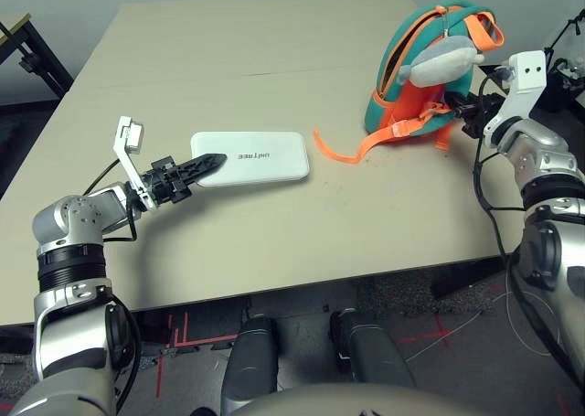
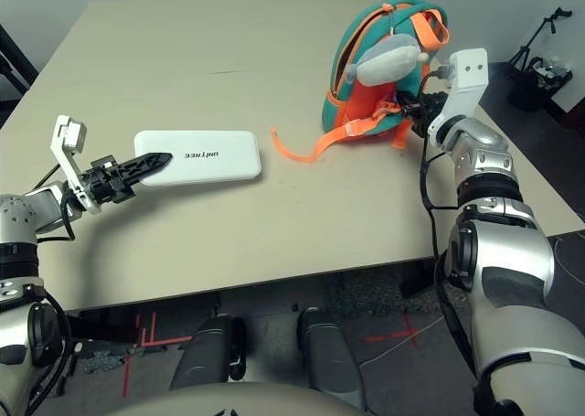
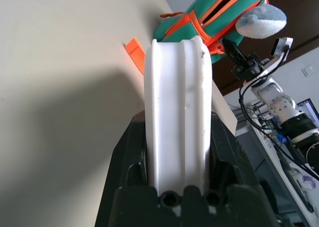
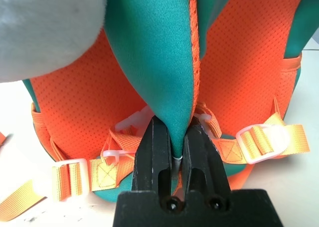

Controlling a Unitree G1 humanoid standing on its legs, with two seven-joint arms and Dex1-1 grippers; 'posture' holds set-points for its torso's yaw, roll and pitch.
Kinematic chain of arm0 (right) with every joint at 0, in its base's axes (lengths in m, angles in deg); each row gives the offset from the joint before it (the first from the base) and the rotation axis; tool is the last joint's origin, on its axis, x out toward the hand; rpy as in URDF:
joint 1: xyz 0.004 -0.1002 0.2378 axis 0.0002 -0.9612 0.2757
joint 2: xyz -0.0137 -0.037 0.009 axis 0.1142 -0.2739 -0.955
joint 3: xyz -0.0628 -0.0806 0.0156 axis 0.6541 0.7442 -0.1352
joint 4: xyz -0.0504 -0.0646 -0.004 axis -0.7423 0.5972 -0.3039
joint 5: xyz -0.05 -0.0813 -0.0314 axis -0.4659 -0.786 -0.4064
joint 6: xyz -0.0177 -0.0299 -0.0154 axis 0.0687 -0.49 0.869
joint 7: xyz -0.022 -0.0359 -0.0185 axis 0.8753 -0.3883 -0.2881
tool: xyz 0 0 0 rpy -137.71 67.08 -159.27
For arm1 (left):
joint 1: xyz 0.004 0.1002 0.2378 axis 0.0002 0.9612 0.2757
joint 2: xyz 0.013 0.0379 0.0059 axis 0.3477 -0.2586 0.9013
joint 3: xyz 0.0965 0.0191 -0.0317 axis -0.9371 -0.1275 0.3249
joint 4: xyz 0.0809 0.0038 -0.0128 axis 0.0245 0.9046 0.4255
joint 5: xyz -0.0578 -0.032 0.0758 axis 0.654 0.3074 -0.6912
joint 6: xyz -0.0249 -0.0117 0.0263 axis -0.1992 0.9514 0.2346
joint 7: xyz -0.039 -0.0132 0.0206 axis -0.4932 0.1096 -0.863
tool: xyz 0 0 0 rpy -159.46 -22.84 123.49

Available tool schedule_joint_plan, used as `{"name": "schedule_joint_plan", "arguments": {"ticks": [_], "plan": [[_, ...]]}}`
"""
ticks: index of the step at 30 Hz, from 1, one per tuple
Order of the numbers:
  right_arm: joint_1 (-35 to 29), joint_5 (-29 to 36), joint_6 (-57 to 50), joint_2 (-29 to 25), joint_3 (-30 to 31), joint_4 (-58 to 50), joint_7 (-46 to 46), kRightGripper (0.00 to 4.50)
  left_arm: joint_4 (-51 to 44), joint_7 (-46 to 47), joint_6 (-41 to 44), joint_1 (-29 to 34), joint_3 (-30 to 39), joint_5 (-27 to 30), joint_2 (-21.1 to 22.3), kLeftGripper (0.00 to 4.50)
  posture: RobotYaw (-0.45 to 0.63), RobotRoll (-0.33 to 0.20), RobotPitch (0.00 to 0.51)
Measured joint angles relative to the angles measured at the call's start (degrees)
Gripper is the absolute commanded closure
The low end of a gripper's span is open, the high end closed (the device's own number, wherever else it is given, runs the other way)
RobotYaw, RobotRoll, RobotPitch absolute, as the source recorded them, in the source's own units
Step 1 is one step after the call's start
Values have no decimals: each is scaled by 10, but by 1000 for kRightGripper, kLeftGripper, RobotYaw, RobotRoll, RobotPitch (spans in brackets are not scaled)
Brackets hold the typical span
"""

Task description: Put the pencil case into the backpack and zip it.

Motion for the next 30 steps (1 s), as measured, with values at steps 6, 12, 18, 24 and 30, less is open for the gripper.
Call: {"name": "schedule_joint_plan", "arguments": {"ticks": [6, 12, 18, 24, 30], "plan": [[-6, 21, -2, 0, -4, -19, 40, 4500, 23, 23, -56, -11, 11, -6, 3, 3138, -29, 0, 74], [-56, 88, -59, 8, -22, -160, 117, 4500, 60, 32, -100, -31, 15, -16, 16, 3140, -44, 0, 78], [-109, 143, -184, 21, -17, -345, 145, 4500, 86, 32, -125, -52, 9, -24, 18, 3142, -53, 0, 83], [-144, 182, -269, 26, -6, -465, 146, 4500, 101, 32, -132, -57, 4, -30, 17, 3142, -52, 0, 88], [-188, 233, -353, 27, 2, -584, 138, 4500, 102, 32, -134, -57, 3, -33, 20, 3142, -51, 0, 89]]}}
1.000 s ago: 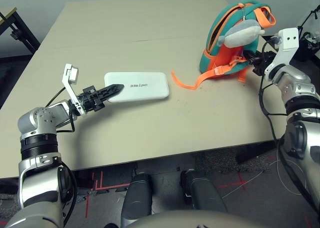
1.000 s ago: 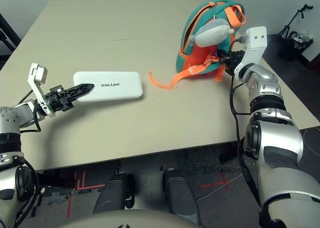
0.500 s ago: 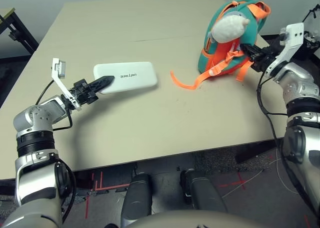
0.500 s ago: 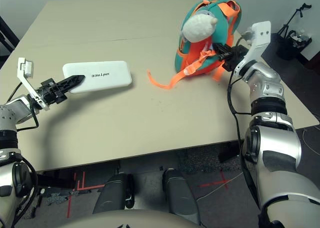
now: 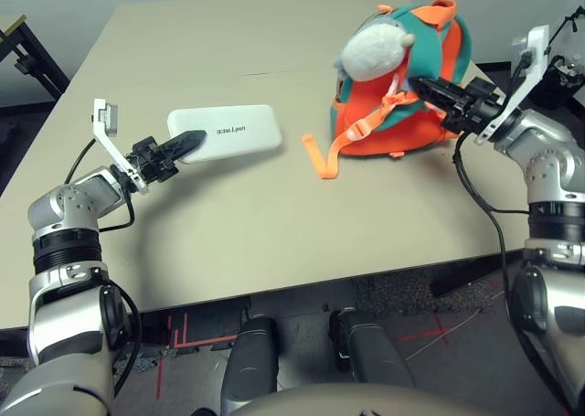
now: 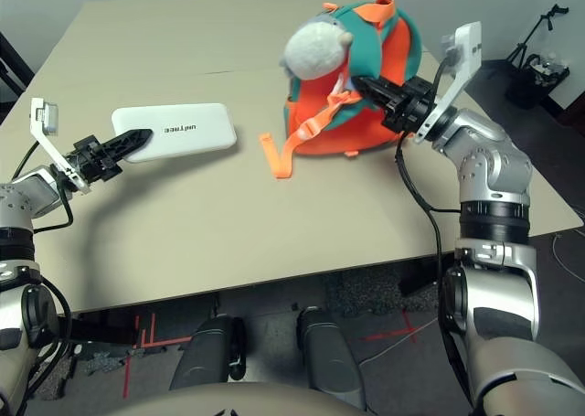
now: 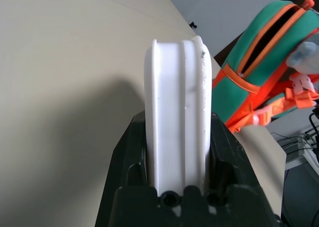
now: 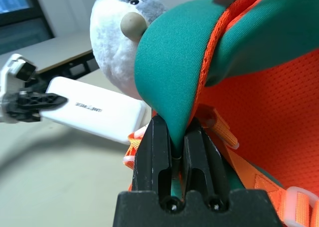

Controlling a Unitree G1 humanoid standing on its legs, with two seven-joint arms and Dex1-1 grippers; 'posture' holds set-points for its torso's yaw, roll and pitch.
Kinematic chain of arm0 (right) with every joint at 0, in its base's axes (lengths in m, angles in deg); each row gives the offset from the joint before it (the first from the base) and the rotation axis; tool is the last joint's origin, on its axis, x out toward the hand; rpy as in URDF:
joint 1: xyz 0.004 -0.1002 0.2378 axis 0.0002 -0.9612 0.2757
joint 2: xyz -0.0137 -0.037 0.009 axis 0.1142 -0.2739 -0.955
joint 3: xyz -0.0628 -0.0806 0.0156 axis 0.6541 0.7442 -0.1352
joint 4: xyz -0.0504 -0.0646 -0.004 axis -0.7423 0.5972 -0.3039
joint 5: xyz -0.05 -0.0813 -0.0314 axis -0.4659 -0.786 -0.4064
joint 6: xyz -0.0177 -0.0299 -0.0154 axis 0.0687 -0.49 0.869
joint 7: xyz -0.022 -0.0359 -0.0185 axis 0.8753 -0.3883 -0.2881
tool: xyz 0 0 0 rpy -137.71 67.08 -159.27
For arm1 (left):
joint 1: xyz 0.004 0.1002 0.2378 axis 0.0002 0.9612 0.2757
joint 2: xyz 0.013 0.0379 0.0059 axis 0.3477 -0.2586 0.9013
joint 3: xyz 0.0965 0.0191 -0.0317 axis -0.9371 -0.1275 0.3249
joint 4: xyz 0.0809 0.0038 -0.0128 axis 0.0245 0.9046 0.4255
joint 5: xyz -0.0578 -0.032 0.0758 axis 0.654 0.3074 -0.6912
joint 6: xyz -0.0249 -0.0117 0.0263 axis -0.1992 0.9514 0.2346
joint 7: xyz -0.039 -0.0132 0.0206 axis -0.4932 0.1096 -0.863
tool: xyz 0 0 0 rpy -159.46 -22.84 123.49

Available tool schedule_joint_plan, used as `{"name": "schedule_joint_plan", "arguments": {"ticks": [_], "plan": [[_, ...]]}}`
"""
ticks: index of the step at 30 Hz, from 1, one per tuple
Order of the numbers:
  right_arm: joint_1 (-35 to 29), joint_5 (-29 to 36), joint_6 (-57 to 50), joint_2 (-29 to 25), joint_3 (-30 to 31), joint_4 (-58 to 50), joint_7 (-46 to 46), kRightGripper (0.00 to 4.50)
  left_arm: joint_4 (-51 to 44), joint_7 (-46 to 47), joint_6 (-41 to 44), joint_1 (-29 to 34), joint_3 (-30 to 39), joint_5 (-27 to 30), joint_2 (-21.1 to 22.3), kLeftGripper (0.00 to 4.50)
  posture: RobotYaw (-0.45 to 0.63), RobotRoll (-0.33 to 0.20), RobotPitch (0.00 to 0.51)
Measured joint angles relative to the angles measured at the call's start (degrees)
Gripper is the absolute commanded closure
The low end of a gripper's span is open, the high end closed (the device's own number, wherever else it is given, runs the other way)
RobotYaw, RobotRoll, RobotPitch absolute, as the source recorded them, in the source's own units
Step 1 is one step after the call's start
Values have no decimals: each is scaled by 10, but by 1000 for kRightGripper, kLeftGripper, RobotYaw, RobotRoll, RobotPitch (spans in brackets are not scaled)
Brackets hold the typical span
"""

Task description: Put the pencil case into the backpack and zip it.

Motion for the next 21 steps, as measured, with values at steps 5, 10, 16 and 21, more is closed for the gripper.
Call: {"name": "schedule_joint_plan", "arguments": {"ticks": [5, 10, 16, 21], "plan": [[-40, 42, -56, 28, 0, -91, -39, 4500, 0, 0, -1, -1, 0, 0, 7, 3143, -58, 0, 89], [-80, 65, -91, 41, 17, -166, -72, 4500, -3, -16, 0, -4, -6, 0, 30, 3143, -58, 0, 90], [-143, 78, -106, 25, 42, -201, -63, 4500, -42, -58, -12, -43, -28, -7, 81, 3143, -56, 0, 87], [-148, 65, -88, 2, 61, -201, -47, 4500, -72, -118, -38, -54, -79, -31, 120, 3143, -57, 0, 85]]}}
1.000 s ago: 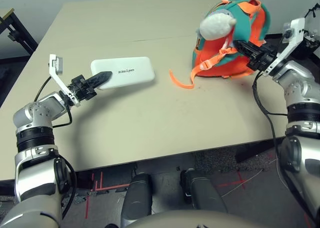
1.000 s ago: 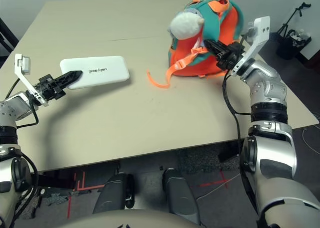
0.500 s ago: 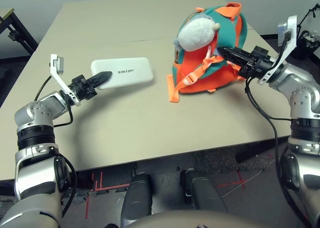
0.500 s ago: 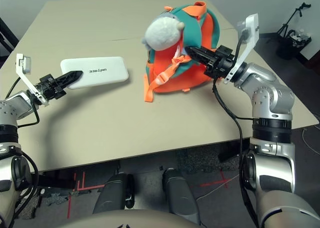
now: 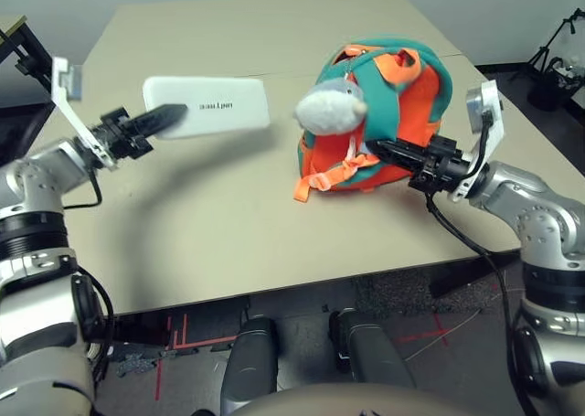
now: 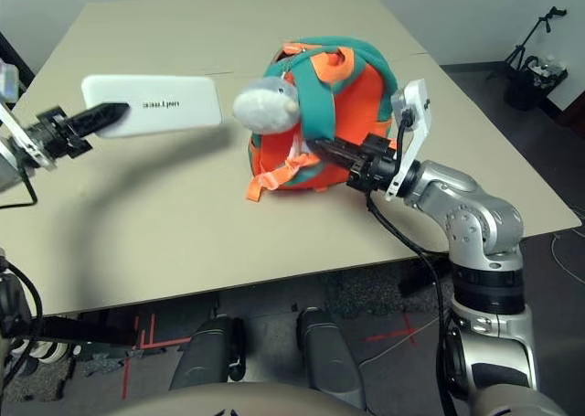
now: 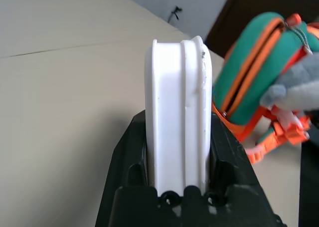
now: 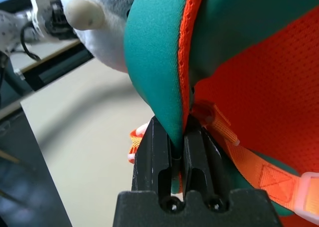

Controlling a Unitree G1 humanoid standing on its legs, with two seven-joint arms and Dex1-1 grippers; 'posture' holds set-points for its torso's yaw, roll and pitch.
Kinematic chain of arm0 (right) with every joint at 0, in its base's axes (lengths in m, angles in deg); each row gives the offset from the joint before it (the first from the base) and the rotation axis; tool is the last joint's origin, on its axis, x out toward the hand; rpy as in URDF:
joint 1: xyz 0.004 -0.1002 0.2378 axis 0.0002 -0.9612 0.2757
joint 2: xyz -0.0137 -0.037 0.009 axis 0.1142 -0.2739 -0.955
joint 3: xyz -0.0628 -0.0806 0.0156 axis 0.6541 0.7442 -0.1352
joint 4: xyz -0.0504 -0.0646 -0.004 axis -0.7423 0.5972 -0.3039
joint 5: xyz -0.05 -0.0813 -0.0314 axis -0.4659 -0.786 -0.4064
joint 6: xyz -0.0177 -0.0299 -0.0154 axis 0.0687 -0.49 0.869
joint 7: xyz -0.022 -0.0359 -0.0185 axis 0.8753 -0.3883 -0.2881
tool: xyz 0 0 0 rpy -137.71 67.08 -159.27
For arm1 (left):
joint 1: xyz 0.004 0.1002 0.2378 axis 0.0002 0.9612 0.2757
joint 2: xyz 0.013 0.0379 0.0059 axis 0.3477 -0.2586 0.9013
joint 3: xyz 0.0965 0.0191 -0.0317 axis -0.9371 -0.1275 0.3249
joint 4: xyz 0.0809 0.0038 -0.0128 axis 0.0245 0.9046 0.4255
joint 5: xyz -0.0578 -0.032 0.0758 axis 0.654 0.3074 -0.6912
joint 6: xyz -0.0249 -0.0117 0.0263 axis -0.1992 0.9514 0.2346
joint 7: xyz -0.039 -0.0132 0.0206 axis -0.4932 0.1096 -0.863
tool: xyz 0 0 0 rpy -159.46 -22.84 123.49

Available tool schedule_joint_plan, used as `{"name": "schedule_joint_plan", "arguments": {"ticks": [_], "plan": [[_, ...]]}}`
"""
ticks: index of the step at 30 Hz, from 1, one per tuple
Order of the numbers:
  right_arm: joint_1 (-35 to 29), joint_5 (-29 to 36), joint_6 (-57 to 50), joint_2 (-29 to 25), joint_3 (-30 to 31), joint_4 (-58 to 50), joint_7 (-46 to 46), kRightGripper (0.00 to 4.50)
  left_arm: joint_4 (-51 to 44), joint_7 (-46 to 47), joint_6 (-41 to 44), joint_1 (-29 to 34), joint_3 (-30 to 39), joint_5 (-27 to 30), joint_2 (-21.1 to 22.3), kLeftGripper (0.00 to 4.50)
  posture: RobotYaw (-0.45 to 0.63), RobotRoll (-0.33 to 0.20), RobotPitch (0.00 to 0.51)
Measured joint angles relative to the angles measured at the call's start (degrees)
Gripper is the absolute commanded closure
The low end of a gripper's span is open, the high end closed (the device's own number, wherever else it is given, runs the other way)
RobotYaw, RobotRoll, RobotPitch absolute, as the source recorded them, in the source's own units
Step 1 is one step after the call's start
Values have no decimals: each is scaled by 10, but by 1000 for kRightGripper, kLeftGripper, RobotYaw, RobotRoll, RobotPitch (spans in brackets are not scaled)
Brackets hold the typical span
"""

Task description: Put the pencil case into the backpack and zip it.

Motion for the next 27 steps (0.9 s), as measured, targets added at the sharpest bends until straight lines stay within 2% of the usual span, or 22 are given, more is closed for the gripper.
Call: {"name": "schedule_joint_plan", "arguments": {"ticks": [3, 8, 13, 18, 27], "plan": [[0, -3, 9, -2, 5, 3, 5, 4500, -5, -25, -1, -20, -21, -6, 21, 3143, -52, 0, 80], [-4, -11, 26, -13, 8, 20, 18, 4500, -20, -48, -22, -84, -23, -6, 33, 3143, -52, 0, 80], [-11, -16, 37, -19, 8, 28, 28, 4500, -17, -52, -54, -132, -37, -19, 18, 3144, -55, 0, 82], [-14, -19, 43, -19, 9, 35, 29, 4500, -3, -98, -65, -166, -76, -32, 8, 3144, -69, 0, 85], [-30, -19, 49, -19, 8, 33, 21, 4500, 23, -158, -66, -180, -117, -49, -11, 3145, -86, 0, 84]]}}
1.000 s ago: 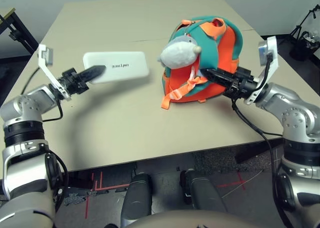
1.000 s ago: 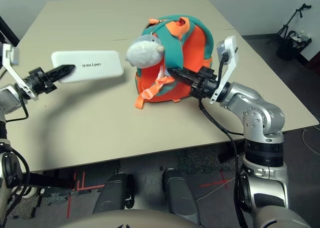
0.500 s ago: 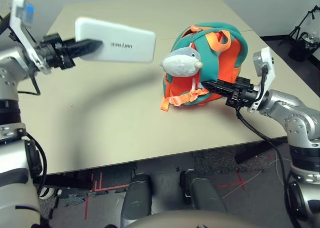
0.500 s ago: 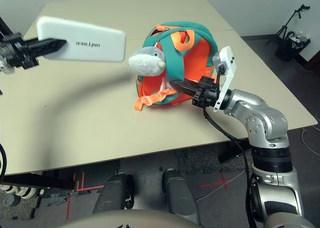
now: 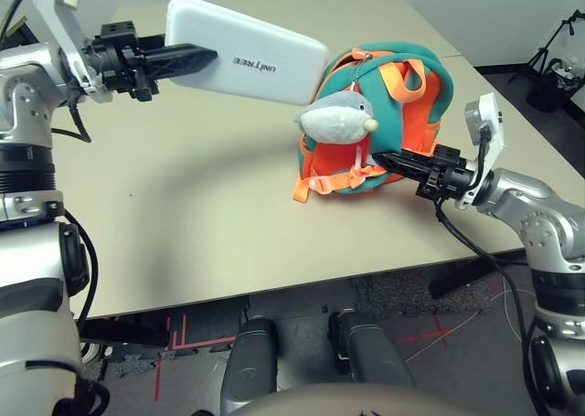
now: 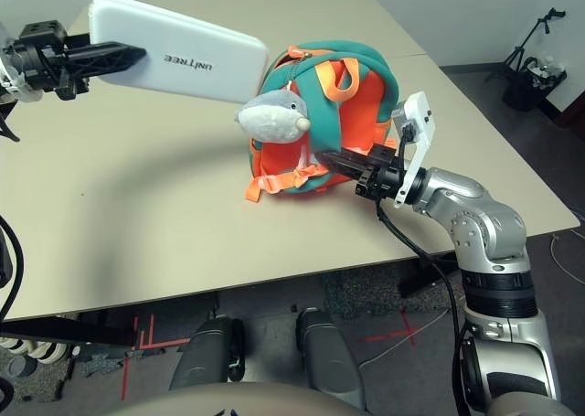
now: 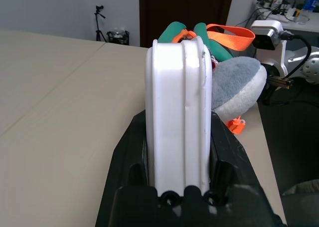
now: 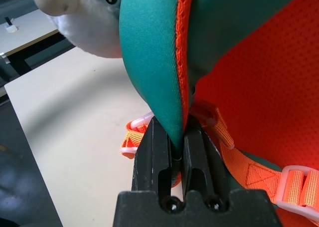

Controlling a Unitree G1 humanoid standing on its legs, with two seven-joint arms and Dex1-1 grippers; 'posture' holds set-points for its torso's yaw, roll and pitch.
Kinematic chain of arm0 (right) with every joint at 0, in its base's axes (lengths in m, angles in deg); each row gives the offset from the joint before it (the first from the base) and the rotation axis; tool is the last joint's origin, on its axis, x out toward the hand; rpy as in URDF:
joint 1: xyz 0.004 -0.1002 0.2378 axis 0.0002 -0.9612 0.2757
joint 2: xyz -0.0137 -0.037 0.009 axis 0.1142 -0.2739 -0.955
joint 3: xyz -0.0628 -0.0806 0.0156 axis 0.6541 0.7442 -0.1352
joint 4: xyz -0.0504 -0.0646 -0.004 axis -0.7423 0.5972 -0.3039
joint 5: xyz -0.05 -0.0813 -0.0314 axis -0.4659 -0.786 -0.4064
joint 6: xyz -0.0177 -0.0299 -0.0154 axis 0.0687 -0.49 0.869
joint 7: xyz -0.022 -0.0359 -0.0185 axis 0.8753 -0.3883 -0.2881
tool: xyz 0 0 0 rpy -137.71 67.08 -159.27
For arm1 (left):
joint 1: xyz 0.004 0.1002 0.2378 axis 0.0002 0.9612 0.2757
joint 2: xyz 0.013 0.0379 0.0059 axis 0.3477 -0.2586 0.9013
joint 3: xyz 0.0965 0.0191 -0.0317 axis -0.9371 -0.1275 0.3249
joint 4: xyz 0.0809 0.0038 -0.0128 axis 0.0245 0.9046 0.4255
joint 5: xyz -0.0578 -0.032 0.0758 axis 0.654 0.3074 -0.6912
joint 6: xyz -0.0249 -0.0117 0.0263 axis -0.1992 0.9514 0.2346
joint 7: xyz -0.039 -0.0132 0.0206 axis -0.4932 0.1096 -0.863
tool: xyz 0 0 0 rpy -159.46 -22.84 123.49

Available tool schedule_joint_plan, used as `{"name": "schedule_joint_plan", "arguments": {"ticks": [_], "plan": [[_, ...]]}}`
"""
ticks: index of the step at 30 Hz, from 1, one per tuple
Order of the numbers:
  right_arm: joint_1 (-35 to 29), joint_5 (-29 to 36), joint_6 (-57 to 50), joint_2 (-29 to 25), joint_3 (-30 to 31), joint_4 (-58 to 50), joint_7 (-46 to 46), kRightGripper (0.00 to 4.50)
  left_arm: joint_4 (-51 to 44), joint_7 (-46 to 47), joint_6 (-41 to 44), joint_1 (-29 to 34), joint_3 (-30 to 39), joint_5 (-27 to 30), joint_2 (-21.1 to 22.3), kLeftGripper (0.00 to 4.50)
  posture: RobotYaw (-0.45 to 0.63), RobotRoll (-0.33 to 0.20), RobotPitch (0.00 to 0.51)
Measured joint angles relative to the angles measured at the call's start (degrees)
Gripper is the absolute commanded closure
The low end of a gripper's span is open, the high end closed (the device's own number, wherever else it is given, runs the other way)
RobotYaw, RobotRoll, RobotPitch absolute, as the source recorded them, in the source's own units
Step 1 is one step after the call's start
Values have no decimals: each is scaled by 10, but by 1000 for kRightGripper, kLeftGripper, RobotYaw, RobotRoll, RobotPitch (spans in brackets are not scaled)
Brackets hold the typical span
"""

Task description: Put the pencil case into the backpack and zip it.

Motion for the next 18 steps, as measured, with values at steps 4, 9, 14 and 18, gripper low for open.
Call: {"name": "schedule_joint_plan", "arguments": {"ticks": [4, 9, 14, 18], "plan": [[-4, 0, 1, 0, -2, -1, -5, 4500, 5, -5, -29, 1, -11, -21, -20, 3145, -83, 0, 81], [-1, 0, 1, 1, -2, -1, -7, 4500, 26, 9, -69, 9, -23, -46, -73, 3145, -84, 0, 81], [1, 0, 1, 2, 0, -1, -8, 4500, 48, 42, -131, 9, -28, -70, -142, 3145, -93, 0, 81], [1, 0, 1, 2, 1, -1, -8, 4500, 55, 63, -151, 9, -40, -86, -185, 3145, -100, 0, 81]]}}
